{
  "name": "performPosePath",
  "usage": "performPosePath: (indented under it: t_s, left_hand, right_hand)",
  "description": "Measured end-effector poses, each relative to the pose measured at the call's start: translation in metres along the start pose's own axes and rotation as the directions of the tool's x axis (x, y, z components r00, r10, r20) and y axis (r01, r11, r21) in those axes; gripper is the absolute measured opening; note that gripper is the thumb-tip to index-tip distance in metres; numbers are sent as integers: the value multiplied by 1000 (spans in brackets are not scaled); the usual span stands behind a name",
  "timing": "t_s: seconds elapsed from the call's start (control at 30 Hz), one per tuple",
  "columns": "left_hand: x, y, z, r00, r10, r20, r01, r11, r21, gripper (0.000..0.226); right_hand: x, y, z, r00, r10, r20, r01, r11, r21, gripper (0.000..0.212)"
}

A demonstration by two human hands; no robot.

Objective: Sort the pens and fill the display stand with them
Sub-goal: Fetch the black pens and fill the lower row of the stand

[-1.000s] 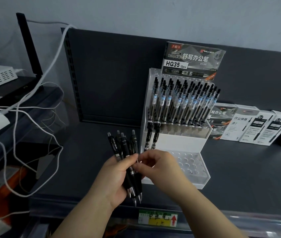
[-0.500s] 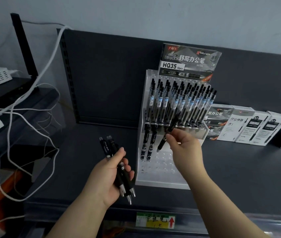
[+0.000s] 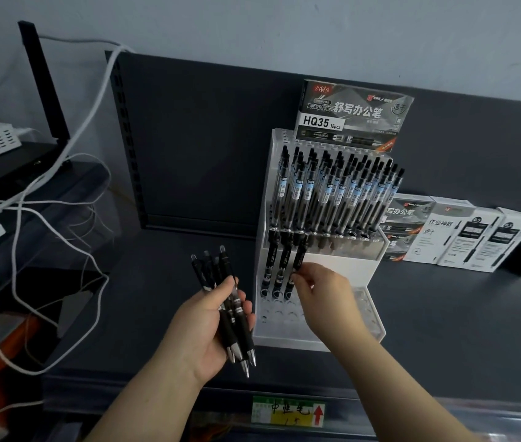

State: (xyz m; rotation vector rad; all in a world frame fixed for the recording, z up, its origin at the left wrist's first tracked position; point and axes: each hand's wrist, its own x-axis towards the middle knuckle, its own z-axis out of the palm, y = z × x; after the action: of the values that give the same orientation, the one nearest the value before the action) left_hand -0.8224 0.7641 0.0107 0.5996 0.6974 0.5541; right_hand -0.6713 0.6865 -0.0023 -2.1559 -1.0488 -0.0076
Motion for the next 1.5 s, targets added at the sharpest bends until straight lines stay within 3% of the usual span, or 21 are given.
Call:
performPosePath:
  t_s: [0.13, 0.2, 0.33, 0.4, 0.47, 0.6, 0.73, 0.83, 0.9, 1.2, 1.33, 1.5]
  left_hand:
    - [-3, -1, 3, 1000, 24, 19, -24, 1000, 18, 13]
    - [-5, -3, 5, 999, 38, 34, -39, 998, 43, 14]
    - [-5, -11, 9, 994, 49, 94, -57, 995, 87, 32]
    - [-6, -15, 12, 989, 35, 144, -48, 995, 87, 42]
    - [-7, -17, 15, 987, 37, 153, -54, 993, 104, 45]
    - [-7, -17, 17, 993, 83, 79, -92, 989, 116, 25]
    - [-5, -11, 16, 993, 121, 9, -121, 989, 80, 22]
    - [-4, -10, 15, 993, 119, 4, -119, 988, 95, 22]
    - [-3, -11, 14, 993, 119, -8, -117, 987, 107, 24]
    - [-2, -13, 16, 991, 136, -14, -134, 988, 81, 20]
    - [-4, -13, 17, 991, 135, -9, -134, 988, 78, 20]
    - [-8, -13, 20, 991, 131, -2, -131, 990, 53, 21]
  right_hand:
    - [-9, -2, -5, 985, 96, -143, -63, 973, 221, 5]
    - [-19, -9, -10, 979, 96, -179, -33, 944, 329, 14]
    - [-37, -33, -14, 977, -27, 211, -80, 873, 482, 11]
    - [-40, -37, -11, 952, -29, 306, -123, 878, 463, 15]
    - [-40, -36, -12, 952, -10, 305, -141, 873, 468, 12]
    - [-36, -29, -21, 955, 39, 295, -197, 825, 529, 7]
    - [-19, -19, -37, 981, 171, 92, -192, 779, 597, 16]
    - [-6, -11, -46, 974, 189, -121, -100, 847, 523, 12]
    - [-1, -7, -45, 971, 175, -163, -77, 873, 481, 9]
    - [-1, 8, -18, 991, 130, 22, -132, 967, 219, 17]
    - [1, 9, -18, 993, 113, 37, -116, 988, 106, 18]
    - [-1, 9, -19, 991, 130, 39, -134, 982, 136, 11]
